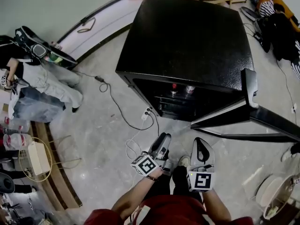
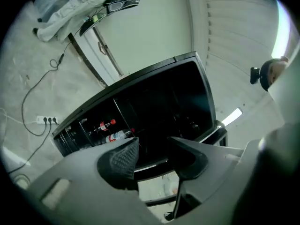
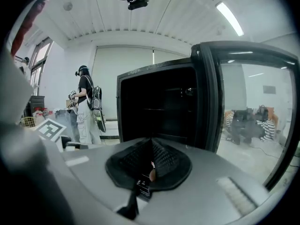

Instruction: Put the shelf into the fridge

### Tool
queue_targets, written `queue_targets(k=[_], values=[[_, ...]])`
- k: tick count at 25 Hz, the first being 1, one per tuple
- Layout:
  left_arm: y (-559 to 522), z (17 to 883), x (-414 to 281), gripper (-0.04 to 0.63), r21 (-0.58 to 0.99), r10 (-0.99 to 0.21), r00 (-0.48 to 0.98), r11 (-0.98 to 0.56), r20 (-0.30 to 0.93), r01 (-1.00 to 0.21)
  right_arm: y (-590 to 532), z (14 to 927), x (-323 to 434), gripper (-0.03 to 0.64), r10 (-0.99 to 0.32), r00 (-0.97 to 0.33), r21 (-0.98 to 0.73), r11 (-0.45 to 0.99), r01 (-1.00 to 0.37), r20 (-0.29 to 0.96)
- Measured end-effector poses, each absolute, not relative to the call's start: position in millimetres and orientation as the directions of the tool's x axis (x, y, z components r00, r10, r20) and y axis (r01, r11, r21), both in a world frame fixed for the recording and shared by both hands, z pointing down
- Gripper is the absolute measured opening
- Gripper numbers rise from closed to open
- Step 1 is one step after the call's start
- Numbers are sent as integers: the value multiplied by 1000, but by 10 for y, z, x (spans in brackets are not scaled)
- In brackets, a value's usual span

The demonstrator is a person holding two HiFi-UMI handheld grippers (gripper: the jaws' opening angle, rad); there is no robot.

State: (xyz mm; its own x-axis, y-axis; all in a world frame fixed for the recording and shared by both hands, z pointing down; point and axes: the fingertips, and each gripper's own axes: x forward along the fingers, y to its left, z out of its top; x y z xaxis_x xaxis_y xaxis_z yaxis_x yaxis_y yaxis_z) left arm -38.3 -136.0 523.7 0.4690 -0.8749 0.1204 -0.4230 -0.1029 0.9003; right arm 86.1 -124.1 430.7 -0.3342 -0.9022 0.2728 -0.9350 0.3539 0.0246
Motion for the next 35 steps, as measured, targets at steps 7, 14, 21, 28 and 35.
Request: queue_targets(k=[7, 14, 21, 28, 35], values=[[-1176, 4583, -927, 186, 727, -897, 421, -201, 132, -656, -1110, 3924, 848, -2, -889, -368, 25, 389, -921, 274], [-1242, 3747, -1243, 179, 461, -934, 347, -273, 82, -844, -1219, 3409, 889, -2, -913, -355, 72, 375, -924, 200], [-1379, 2867, -1407, 155, 50, -960, 279, -279, -12, -959, -1457, 2836, 899, -2, -936, -347, 114, 351, -929, 52], [-1479, 2367, -1342, 133, -28, -962, 248, -247, -110, -969, -1575, 2452, 947, -2, -944, -328, 122, 321, -939, -43], [-1535, 2311, -1163, 96, -11, -959, 253, -254, -128, -967, -1525, 2427, 988, -2, -945, -324, 112, 318, -942, -43]])
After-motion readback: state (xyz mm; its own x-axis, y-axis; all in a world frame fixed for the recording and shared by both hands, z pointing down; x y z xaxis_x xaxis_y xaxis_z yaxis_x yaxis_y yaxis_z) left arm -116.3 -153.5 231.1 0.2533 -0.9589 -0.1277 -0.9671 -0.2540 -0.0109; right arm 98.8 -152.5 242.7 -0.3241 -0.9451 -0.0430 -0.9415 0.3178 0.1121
